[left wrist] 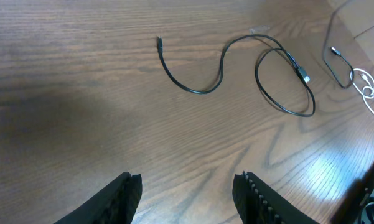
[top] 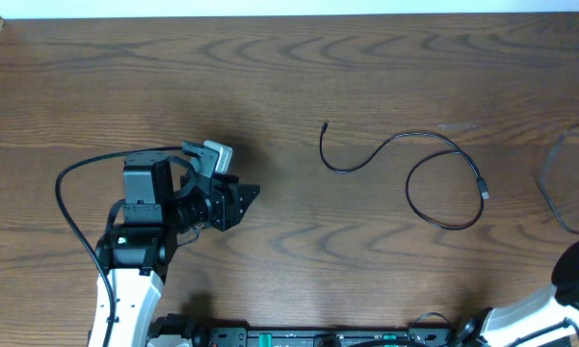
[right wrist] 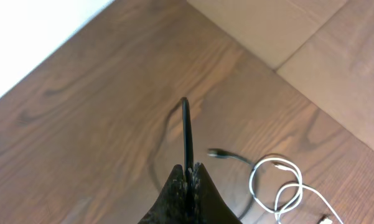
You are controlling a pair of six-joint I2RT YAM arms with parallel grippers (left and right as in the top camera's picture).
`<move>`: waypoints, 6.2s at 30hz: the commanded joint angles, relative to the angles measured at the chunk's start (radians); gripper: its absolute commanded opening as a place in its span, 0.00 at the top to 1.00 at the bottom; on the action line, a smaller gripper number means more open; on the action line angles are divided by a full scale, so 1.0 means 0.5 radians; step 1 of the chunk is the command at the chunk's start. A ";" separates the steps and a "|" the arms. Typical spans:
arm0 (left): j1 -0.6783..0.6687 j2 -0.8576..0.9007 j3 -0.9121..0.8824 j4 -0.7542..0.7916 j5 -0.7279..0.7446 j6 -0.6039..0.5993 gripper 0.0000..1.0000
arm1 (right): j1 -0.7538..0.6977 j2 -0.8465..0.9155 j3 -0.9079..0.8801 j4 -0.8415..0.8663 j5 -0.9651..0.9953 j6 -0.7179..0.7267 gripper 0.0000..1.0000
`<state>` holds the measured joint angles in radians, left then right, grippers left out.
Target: Untangle cables
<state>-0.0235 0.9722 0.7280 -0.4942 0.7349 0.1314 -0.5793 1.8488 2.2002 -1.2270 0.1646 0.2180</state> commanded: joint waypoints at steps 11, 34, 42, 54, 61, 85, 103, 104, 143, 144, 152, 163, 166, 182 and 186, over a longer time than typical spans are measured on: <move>-0.003 -0.018 -0.008 -0.050 0.034 0.014 0.47 | -0.279 0.175 0.031 0.094 0.414 0.118 0.99; -0.003 -0.014 -0.008 0.018 0.035 -0.011 0.47 | -0.666 0.656 0.031 0.252 0.220 0.130 0.99; -0.003 -0.014 -0.008 0.018 0.034 -0.011 0.47 | -0.622 0.845 0.031 0.270 0.209 0.109 0.99; -0.003 -0.014 -0.008 0.008 0.035 -0.147 0.47 | -0.609 0.832 0.037 0.252 -0.239 0.125 0.01; -0.003 -0.014 -0.008 0.002 0.034 -0.168 0.47 | -0.484 0.684 0.049 0.182 -0.353 0.201 0.01; -0.003 -0.014 -0.008 0.041 -0.208 -0.102 0.47 | 0.695 0.275 -0.132 -0.233 -0.599 -0.457 0.01; -0.003 -0.043 -0.008 -0.146 -0.394 -0.032 0.33 | 0.926 -0.025 -1.141 0.526 -0.605 -0.287 0.01; -0.003 -0.052 -0.008 -0.148 -0.394 -0.047 0.33 | 0.926 -0.059 -1.261 0.632 -0.604 -0.233 0.01; -0.003 -0.146 -0.008 -0.253 -0.388 -0.108 0.30 | 0.899 0.195 -2.009 1.460 -0.822 -0.777 0.01; -0.003 -0.146 -0.008 -0.252 -0.388 -0.108 0.31 | 0.899 0.203 -2.009 1.460 -0.822 -0.777 0.01; -0.003 -0.146 -0.008 -0.252 -0.390 -0.108 0.30 | 0.891 0.254 -2.011 1.440 -0.813 -0.775 0.02; -0.003 -0.146 -0.008 -0.249 -0.411 -0.107 0.31 | 0.891 0.256 -2.029 1.349 -0.815 -0.759 0.72; -0.003 -0.146 -0.008 -0.243 -0.410 -0.108 0.31 | 0.891 0.256 -2.028 1.332 -0.815 -0.736 0.99; -0.003 -0.145 -0.008 -0.238 -0.410 -0.108 0.31 | 0.925 -0.121 -2.025 1.151 -1.450 -0.724 0.99; -0.003 -0.145 -0.008 -0.239 -0.410 -0.108 0.31 | 0.945 -0.329 -2.025 1.043 -1.441 -0.706 0.99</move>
<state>-0.0235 0.9077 0.7277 -0.6170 0.5426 0.0807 -0.1204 1.7813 1.1881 -0.6823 -0.5068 -0.1543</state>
